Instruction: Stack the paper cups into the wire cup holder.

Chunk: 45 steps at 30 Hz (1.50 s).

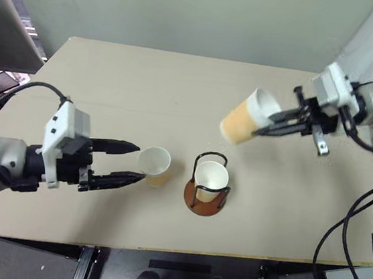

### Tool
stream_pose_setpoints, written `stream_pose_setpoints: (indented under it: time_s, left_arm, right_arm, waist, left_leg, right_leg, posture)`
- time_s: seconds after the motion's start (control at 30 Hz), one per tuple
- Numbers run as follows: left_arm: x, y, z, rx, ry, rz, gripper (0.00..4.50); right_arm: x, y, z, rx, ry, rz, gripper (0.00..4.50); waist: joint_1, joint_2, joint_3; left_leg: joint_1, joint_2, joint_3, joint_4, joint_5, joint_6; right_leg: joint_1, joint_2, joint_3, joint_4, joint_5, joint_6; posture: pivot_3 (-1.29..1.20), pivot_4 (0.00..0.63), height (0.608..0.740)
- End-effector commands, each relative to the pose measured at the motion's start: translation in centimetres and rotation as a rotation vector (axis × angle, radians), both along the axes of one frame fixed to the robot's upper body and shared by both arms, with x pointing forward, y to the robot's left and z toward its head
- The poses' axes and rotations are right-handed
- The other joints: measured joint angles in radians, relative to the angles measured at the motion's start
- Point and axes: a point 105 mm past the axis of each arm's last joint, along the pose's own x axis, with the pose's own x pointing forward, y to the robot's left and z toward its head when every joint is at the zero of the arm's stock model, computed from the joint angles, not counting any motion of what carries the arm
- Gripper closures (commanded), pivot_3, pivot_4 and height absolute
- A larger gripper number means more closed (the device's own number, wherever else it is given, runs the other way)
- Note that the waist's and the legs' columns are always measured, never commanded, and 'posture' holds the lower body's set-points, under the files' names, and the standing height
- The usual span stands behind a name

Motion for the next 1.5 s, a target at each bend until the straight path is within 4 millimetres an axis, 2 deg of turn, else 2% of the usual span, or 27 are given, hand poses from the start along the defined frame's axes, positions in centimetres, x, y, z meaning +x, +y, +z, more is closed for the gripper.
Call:
stream_pose_setpoints:
  time_s: [0.03, 0.13, 0.3, 0.93, 1.07, 1.23, 1.37, 1.4, 1.5]
  left_arm:
    - [0.0, -0.1, 0.4, 0.009, -0.017, -0.013, 1.24]
    - [0.1, -0.1, 0.4, 0.013, -0.015, -0.013, 1.24]
    - [0.2, 0.0, 0.1, 0.019, -0.013, -0.002, 1.24]
    - [0.0, 0.0, -0.3, 0.021, -0.018, 0.021, 1.24]
    - [0.0, -0.1, -0.4, 0.020, -0.020, 0.021, 1.24]
    - [0.1, -0.1, -0.4, 0.023, -0.022, 0.016, 1.24]
    - [2.2, 0.6, 0.6, 0.021, -0.090, 0.097, 1.24]
    - [3.0, 0.8, 1.0, 0.017, -0.114, 0.122, 1.24]
    - [5.0, 1.2, 1.8, 0.052, -0.144, 0.154, 1.24]
  right_arm:
    - [-1.9, 1.0, 0.1, 0.001, -0.015, 0.054, 4.44]
    - [-1.7, 1.7, -1.3, -0.031, -0.021, 0.045, 4.44]
    - [-0.5, 1.7, -3.0, -0.088, -0.053, 0.009, 4.44]
    - [-0.6, 1.9, -5.5, -0.165, -0.059, 0.044, 4.44]
    - [-0.3, 1.8, -6.0, -0.184, -0.050, 0.021, 3.53]
    - [-0.1, 2.0, -5.7, -0.178, -0.062, 0.007, 1.72]
    - [0.7, 1.4, -4.9, -0.125, -0.031, -0.076, 0.22]
    - [0.9, 0.9, -4.5, -0.092, -0.007, -0.114, 0.05]
    - [0.7, -1.5, -2.4, 0.087, 0.094, -0.175, 0.05]
  waist:
    - [-0.005, 0.000, 0.000]
    - [-0.008, 0.000, 0.000]
    - [-0.009, -0.001, 0.000]
    - [-0.009, -0.001, 0.000]
    - [-0.009, -0.001, 0.000]
    - [-0.009, -0.001, 0.000]
    - [-0.006, -0.001, 0.000]
    - [-0.004, -0.001, 0.000]
    - [0.002, -0.001, -0.001]
  left_leg:
    - [0.000, 0.000, 0.000, 0.000, 0.000, 0.000]
    - [0.001, 0.001, -0.001, 0.000, 0.000, 0.000]
    - [0.000, 0.001, -0.004, 0.000, 0.000, 0.001]
    - [-0.001, 0.001, -0.005, -0.001, 0.000, 0.001]
    - [-0.001, 0.001, -0.005, -0.001, 0.000, 0.001]
    - [-0.001, 0.001, -0.005, -0.001, 0.000, 0.001]
    - [-0.001, 0.001, -0.005, -0.001, 0.000, 0.001]
    - [-0.001, 0.000, -0.005, 0.000, 0.000, 0.001]
    - [-0.001, 0.000, -0.008, 0.001, 0.000, 0.001]
  right_leg:
    - [0.000, 0.000, 0.000, 0.001, 0.000, 0.000]
    - [0.000, 0.001, 0.000, 0.001, 0.000, 0.000]
    - [0.000, 0.001, 0.000, 0.001, 0.000, 0.000]
    - [-0.001, 0.001, -0.001, 0.000, 0.000, 0.000]
    - [-0.001, 0.001, -0.001, 0.000, 0.000, 0.000]
    - [-0.001, 0.001, -0.001, 0.000, 0.000, 0.000]
    - [-0.001, 0.001, -0.001, 0.001, 0.000, 0.000]
    - [-0.001, 0.001, -0.001, 0.001, 0.000, 0.000]
    - [-0.001, 0.000, -0.001, 0.001, 0.000, 0.000]
  posture:
    - [0.00, 0.150, 0.740]
    - [0.00, 0.150, 0.740]
    - [0.00, 0.150, 0.740]
    - [0.00, 0.150, 0.740]
    - [0.00, 0.150, 0.740]
    - [0.00, 0.150, 0.740]
    - [0.00, 0.150, 0.740]
    - [0.00, 0.150, 0.740]
    - [0.00, 0.150, 0.740]
